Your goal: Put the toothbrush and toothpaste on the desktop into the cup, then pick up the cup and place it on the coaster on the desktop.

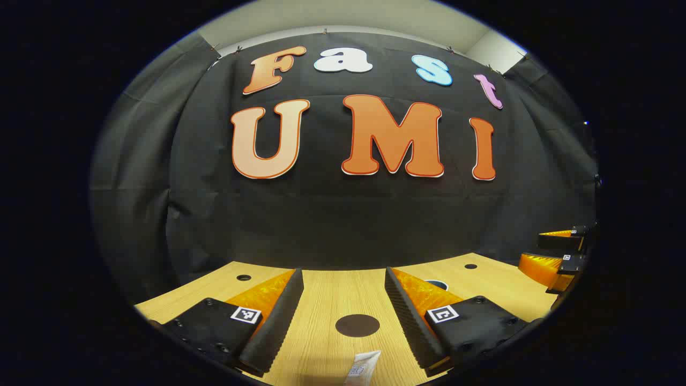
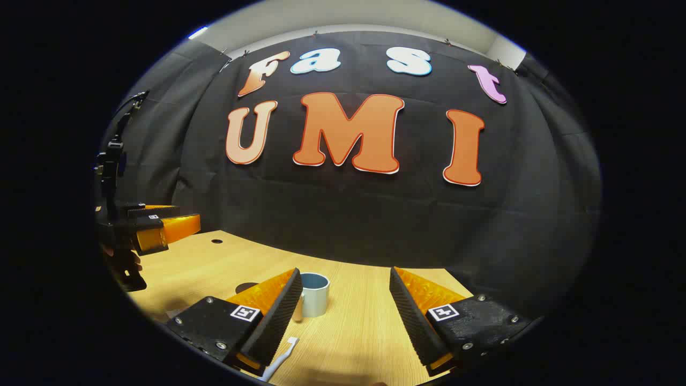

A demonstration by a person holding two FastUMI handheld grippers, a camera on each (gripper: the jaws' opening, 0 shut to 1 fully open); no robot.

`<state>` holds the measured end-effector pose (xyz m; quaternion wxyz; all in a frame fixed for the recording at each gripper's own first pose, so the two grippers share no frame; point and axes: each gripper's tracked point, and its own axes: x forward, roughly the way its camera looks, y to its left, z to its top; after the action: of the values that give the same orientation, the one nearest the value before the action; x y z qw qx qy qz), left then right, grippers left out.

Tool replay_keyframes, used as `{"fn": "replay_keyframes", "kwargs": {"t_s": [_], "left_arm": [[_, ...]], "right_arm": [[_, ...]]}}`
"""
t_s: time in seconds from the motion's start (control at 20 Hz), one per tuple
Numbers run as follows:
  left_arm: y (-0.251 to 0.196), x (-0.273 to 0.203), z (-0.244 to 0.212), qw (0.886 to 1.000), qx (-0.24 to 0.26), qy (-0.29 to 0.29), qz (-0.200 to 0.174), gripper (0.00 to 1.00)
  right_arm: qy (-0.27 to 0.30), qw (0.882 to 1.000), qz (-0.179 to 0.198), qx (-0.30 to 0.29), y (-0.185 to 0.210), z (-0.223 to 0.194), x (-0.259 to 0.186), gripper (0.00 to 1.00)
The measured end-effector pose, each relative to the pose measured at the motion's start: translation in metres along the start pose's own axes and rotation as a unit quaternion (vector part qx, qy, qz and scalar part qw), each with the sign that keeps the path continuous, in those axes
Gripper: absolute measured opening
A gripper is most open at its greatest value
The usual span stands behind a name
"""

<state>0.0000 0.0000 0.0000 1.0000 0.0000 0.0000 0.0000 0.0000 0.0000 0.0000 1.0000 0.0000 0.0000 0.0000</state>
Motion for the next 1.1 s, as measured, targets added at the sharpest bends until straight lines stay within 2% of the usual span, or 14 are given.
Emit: {"fn": "replay_keyframes", "kwargs": {"t_s": [0.4,0.55,0.6,0.8,1.1], "left_arm": [[-0.006,-0.005,0.002,1.000,-0.002,-0.002,-0.003,0.98],[-0.006,-0.005,0.004,1.000,0.001,-0.005,-0.002,0.95],[-0.004,-0.006,0.006,1.000,0.003,-0.006,0.000,0.98],[-0.004,-0.007,0.007,1.000,0.008,-0.004,-0.001,0.98],[-0.006,-0.010,-0.009,0.999,0.021,0.039,-0.013,0.96]], "right_arm": [[0.005,1.000,0.013,0.011,0.006,-0.003,0.003,0.99],[0.008,1.000,0.014,0.013,0.006,-0.006,0.003,0.99],[0.010,1.000,0.016,0.014,0.008,-0.007,0.004,0.98],[0.016,0.999,0.026,0.023,0.014,-0.008,0.004,0.98],[0.067,0.997,0.032,0.031,0.012,-0.025,0.002,0.98]]}}
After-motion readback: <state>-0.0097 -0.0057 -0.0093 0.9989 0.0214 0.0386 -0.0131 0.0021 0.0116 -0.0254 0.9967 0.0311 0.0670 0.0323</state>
